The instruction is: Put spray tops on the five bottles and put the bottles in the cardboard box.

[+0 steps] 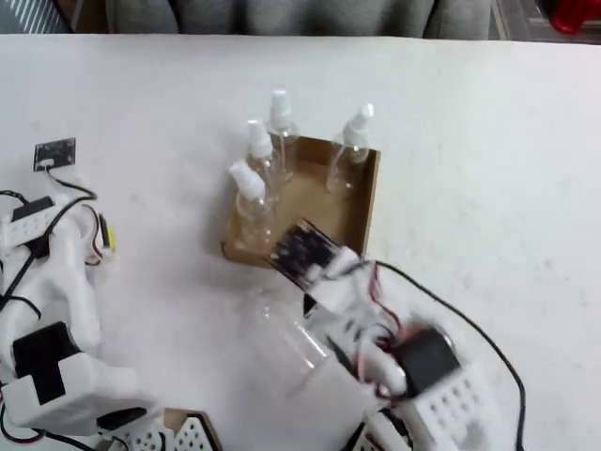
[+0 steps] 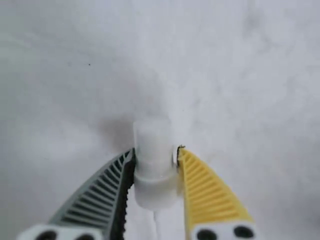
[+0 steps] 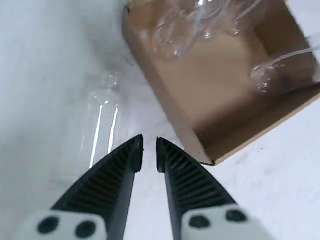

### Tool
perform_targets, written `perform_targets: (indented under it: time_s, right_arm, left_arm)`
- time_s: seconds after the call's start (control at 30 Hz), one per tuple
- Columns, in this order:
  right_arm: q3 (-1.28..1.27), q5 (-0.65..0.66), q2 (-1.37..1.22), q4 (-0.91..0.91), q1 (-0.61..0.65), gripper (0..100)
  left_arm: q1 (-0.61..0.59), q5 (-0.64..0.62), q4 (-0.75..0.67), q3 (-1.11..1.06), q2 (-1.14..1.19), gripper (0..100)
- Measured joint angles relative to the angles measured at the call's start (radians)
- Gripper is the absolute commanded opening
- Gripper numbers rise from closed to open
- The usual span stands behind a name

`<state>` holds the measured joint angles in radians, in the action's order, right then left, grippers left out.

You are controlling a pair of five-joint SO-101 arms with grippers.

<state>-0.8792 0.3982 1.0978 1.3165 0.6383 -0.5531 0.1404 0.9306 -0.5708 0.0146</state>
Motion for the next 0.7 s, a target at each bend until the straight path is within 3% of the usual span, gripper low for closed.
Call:
perform_targets:
  time_s: [0.13, 0.33, 0.57, 0.7]
  right_arm:
    - [0.144, -0.008, -0.233, 0.083, 0.052, 3.0]
    - [0.245, -0.087, -0.526, 0.107, 0.124, 18.0]
    - [0.253, -0.158, -0.701, 0.002, 0.242, 27.2]
    - [0.253, -0.164, -0.786, -0.064, 0.244, 28.9]
  left_arm:
    - [0.002, -0.003, -0.015, -0.008, 0.000, 2]
    - [-0.002, -0.003, -0.015, -0.008, 0.000, 2]
    - [-0.002, -0.003, -0.015, -0.008, 0.000, 2]
    - [-0.003, -0.003, -0.015, -0.008, 0.000, 2]
